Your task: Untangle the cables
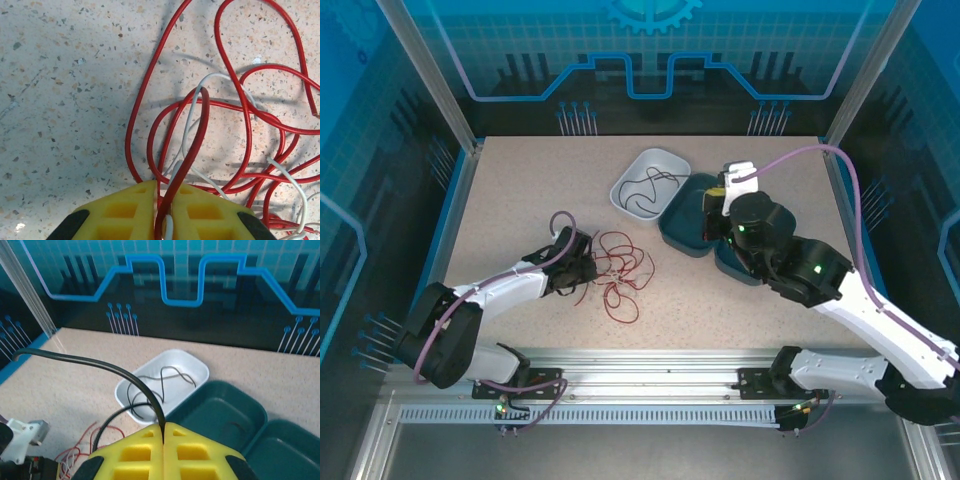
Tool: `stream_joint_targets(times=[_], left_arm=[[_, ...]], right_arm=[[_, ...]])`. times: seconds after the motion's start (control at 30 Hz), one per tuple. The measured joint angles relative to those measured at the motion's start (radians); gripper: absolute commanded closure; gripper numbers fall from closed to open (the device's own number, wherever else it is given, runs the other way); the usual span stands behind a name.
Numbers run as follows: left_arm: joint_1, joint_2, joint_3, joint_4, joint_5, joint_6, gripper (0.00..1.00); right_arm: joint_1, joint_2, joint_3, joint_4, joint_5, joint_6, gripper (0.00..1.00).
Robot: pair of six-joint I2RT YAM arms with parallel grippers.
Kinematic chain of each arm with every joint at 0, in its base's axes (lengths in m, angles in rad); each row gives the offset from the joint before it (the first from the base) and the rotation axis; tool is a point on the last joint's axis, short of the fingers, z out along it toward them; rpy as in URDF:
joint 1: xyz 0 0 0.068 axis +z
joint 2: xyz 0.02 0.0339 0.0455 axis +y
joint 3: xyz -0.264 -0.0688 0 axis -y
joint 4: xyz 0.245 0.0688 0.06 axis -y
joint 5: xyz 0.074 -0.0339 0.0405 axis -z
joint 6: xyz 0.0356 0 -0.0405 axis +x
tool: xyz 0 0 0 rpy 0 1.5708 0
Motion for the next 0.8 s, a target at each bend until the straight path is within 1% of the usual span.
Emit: stream_joint_targets(times=[0.07, 0.13, 0.33, 0.43, 0.5, 0.63, 0.7, 0.73, 0.8], left_arm=[[0.000, 0.000, 0.000, 0.002, 0.000, 0.000, 0.84], [0.001, 0.000, 0.000, 0.004, 0.000, -0.001, 0.81], [0.008, -0.003, -0.003, 0.018, 0.016, -0.007, 0.62], [0.010, -0.026, -0.004, 0.019, 0.029, -0.013, 0.51], [0.011, -0.056, -0.004, 0.018, 0.039, -0.016, 0.42], [0.013, -0.130, -0.004, 0.003, 0.045, -0.017, 0.20], [0.015, -0.175, -0.005, -0.007, 0.044, -0.018, 0.06], [0.017, -0.196, -0.005, -0.013, 0.044, -0.015, 0.01], [0.020, -0.240, -0.005, -0.027, 0.044, -0.018, 0.01]], right_arm=[[0.000, 0.000, 0.024, 0.015, -0.004, -0.026, 1.00], [-0.001, 0.006, 0.053, 0.023, -0.011, -0.049, 1.00], [-0.006, 0.078, 0.160, 0.030, -0.033, -0.100, 1.00], [-0.027, 0.142, 0.209, 0.033, -0.058, -0.114, 1.00], [-0.051, 0.192, 0.245, 0.035, -0.087, -0.121, 1.00], [-0.121, 0.293, 0.327, 0.034, -0.165, -0.121, 1.00], [-0.171, 0.357, 0.397, 0.031, -0.215, -0.121, 1.00], [-0.189, 0.386, 0.431, 0.029, -0.233, -0.121, 1.00], [-0.224, 0.448, 0.507, 0.028, -0.263, -0.122, 1.00]])
